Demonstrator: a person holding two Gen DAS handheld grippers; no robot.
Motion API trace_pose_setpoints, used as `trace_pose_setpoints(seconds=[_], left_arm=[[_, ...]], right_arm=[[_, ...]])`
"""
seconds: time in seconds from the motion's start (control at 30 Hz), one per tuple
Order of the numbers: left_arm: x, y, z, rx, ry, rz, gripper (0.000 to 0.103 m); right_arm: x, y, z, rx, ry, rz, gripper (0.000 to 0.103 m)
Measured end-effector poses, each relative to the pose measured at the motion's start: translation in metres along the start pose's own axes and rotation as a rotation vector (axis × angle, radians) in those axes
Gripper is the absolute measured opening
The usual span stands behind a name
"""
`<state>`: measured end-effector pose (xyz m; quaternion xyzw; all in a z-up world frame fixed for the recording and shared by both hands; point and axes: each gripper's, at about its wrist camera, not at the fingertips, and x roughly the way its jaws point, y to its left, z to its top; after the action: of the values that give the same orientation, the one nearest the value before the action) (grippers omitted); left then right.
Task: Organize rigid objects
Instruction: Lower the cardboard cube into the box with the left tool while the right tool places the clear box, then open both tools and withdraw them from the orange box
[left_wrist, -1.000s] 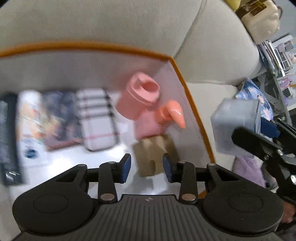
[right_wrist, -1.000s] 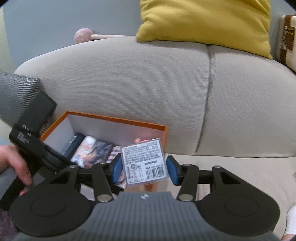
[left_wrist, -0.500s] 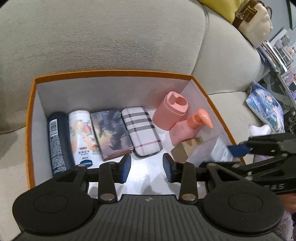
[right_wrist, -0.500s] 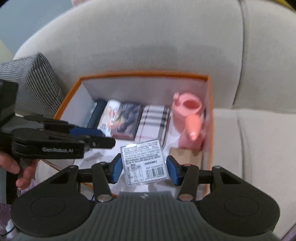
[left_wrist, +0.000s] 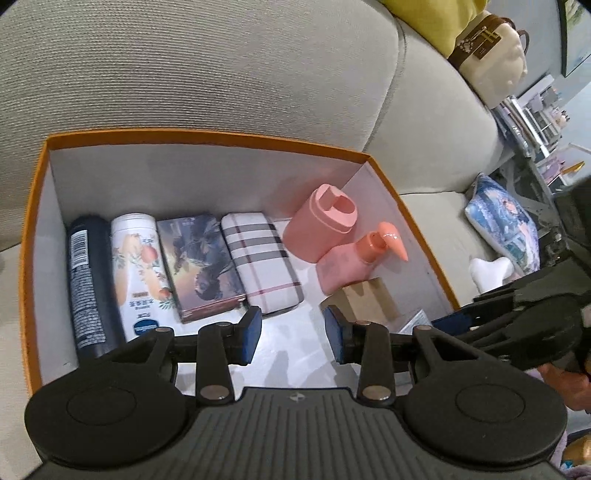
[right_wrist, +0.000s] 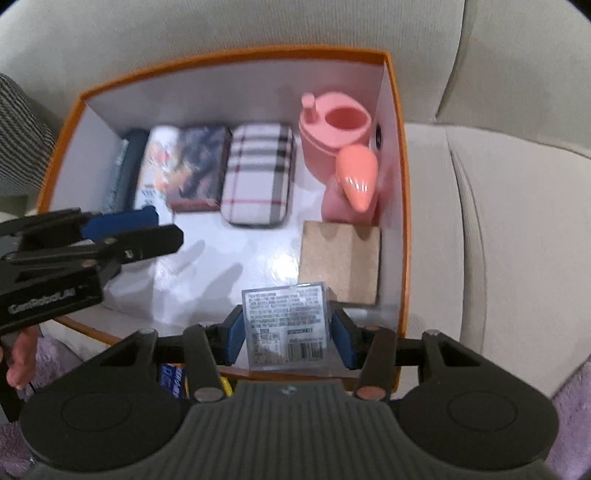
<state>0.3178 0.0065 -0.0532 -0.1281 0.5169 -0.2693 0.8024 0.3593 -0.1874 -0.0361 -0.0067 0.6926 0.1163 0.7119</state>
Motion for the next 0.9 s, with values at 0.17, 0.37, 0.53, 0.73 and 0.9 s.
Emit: trace_pose_setpoints(seconds=[0.17,0.37,0.53,0.73,0.9], left_arm=[[0.003,0.002,0.002,-0.001,0.004,-0.020,0.042],[-0.001,0.011,0.005,-0.028,-0.028,-0.012,0.042],[-0.001,0.022,0.011,-0.044,-0.025,0.021,0.042],[-0.002,0.032,0.011,-0.058,-0.019,0.031,0.042],[0.000,0.037,0.012,-0.072,-0.019,0.036,0.042]], right_arm=[[0.009,0.002,0.013,0.015,0.085,0.003,0.050],[0.006,0.016,0.017,0.015,0.074,0.070,0.050],[0.015,0.037,0.027,-0.038,0.021,0.048,0.050],[0.039,0.050,0.039,-0.186,0.005,-0.068,0.050],[0.051,0.035,0.044,-0.092,0.049,-0.034,0.050]])
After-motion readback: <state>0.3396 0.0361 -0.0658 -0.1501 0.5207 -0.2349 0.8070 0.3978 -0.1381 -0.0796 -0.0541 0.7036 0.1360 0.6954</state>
